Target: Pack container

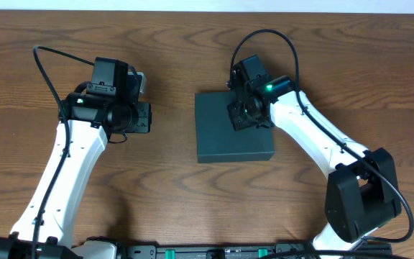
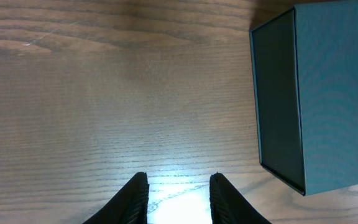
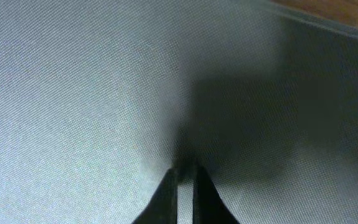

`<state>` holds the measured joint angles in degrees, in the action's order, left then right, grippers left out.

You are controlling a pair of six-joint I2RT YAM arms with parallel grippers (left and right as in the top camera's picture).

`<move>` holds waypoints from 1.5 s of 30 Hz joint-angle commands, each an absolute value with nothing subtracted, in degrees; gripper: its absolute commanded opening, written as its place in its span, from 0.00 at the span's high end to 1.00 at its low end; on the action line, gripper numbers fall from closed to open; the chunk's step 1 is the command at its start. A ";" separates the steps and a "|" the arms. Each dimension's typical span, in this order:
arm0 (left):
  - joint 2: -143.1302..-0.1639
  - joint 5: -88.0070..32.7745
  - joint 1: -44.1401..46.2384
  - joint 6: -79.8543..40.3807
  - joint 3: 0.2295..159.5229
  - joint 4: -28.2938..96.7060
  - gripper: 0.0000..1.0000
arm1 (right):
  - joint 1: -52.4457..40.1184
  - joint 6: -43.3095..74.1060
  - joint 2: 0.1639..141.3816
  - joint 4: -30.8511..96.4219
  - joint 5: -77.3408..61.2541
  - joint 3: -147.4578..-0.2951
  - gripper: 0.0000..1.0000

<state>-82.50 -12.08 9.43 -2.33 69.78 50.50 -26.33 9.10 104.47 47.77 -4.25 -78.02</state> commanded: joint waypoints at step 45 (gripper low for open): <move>-49.54 -0.45 7.86 1.78 51.09 38.20 0.01 | -0.40 8.19 55.09 39.64 3.73 -45.45 0.01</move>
<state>-54.59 -2.39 7.84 2.79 53.71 39.33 2.37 10.26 59.57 39.81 3.66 -49.17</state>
